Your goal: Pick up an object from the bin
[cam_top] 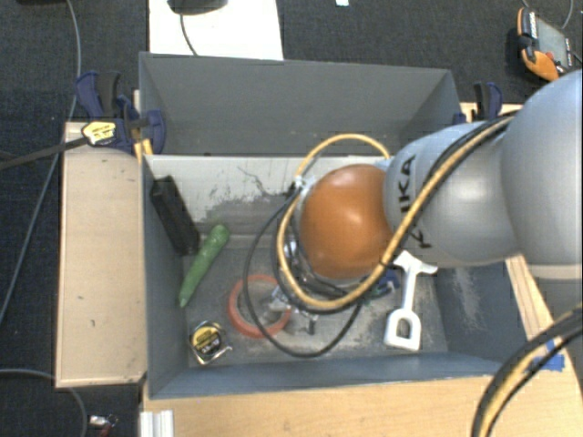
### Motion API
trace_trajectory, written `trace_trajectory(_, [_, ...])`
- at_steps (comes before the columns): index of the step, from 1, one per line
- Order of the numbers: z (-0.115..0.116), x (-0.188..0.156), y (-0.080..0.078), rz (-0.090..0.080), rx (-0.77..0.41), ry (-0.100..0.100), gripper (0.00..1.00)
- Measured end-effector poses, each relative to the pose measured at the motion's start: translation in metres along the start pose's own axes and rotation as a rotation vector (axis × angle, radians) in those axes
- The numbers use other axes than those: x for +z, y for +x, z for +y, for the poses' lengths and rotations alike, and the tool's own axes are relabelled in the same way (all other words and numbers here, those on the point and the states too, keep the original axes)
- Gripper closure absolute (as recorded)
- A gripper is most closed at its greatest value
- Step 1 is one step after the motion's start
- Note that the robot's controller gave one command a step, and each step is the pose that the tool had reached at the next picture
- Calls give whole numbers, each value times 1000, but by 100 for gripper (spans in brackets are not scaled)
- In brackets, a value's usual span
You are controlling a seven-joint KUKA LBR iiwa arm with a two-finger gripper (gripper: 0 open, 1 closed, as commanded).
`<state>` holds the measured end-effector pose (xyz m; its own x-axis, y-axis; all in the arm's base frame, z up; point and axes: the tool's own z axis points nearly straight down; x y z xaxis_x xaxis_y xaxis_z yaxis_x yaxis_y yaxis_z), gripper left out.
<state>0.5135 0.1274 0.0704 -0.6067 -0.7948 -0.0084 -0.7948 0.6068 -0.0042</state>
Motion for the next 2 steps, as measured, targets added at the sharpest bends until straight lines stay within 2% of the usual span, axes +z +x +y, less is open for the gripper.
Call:
trace_trajectory(1, [2,-14,1,3,1,-4,100])
trace_trajectory(2, [0,-36,-1,-5,4,1,100])
